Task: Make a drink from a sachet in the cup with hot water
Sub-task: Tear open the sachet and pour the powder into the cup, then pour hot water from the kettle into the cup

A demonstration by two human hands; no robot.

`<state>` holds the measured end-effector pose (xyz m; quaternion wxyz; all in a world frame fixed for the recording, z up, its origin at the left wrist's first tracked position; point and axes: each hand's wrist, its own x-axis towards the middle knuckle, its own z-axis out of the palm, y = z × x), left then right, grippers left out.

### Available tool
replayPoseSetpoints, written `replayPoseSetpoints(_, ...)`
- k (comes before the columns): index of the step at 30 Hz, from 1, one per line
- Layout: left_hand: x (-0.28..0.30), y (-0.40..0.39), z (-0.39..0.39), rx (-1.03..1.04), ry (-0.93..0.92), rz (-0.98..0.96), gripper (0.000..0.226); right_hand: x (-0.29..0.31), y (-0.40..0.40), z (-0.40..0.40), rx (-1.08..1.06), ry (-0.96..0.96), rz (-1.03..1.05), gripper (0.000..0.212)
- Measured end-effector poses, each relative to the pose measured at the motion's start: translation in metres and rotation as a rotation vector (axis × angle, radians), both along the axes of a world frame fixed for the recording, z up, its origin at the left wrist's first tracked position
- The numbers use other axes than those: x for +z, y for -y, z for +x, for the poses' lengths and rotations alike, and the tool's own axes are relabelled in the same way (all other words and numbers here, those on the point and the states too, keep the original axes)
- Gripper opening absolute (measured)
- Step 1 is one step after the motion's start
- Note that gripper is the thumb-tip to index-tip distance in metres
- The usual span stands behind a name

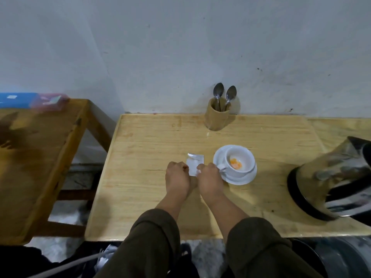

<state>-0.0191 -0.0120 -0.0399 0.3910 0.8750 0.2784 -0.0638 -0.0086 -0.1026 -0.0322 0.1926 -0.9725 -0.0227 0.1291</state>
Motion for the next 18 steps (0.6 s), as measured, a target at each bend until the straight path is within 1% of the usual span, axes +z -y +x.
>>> replayPoseSetpoints(4,0.016,0.005,-0.01,-0.023,0.017,0.053,0.027,0.021,0.009,-0.009,0.069,0.082,0.01,0.032)
replayPoseSetpoints(7,0.03,0.018,-0.021,0.006,0.005,0.034,0.031,0.048,0.024,-0.017,0.089,0.255,0.074,0.03)
replayPoseSetpoints(10,0.041,0.043,-0.036,-0.006,-0.011,0.005,0.034,0.078,0.048,-0.022,0.032,0.382,0.114,0.024)
replayPoseSetpoints(12,0.044,0.065,-0.047,-0.062,-0.034,0.02,0.034,0.091,0.07,-0.023,0.02,0.522,0.079,0.02)
replayPoseSetpoints(14,0.044,0.09,-0.058,-0.147,-0.089,0.047,0.035,0.103,0.099,-0.028,0.002,0.564,0.035,0.015)
replayPoseSetpoints(16,0.04,0.118,-0.069,-0.201,-0.146,0.026,0.037,0.11,0.132,-0.034,0.013,0.616,-0.012,0.021)
replayPoseSetpoints(18,0.035,0.148,-0.08,-0.237,-0.196,0.014,0.04,0.115,0.169,-0.042,-0.013,0.668,-0.035,0.021)
